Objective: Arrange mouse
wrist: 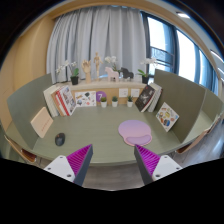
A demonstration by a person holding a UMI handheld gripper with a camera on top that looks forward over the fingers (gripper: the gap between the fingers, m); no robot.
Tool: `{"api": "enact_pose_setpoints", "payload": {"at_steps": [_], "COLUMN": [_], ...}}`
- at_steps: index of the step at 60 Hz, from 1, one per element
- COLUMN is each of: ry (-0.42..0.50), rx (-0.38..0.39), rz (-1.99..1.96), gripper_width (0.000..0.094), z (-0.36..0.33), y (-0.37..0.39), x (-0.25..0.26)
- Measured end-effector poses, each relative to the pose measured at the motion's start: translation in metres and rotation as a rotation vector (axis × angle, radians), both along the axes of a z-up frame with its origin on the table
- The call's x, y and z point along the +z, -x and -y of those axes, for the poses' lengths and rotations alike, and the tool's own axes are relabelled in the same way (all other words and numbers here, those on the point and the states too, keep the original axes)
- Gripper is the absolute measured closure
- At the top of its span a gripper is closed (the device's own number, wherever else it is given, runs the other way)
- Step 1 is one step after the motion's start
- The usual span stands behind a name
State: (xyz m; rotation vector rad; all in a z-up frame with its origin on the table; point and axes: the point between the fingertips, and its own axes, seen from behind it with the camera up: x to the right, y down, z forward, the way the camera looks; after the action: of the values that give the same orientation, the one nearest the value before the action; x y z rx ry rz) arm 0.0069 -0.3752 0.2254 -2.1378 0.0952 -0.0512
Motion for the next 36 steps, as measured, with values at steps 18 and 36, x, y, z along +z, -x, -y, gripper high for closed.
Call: {"api": "enact_pose_setpoints", "payload": {"at_steps": [18,36], "ry": [0.144,0.24], "rx": [0.164,0.261], "rz": [-0.056,-0.082], "gripper_width": [0.0101,0.0089], "z": [-0.025,-0.093], "y": [0.16,0.288], "x": [-0.13,-0.209]}}
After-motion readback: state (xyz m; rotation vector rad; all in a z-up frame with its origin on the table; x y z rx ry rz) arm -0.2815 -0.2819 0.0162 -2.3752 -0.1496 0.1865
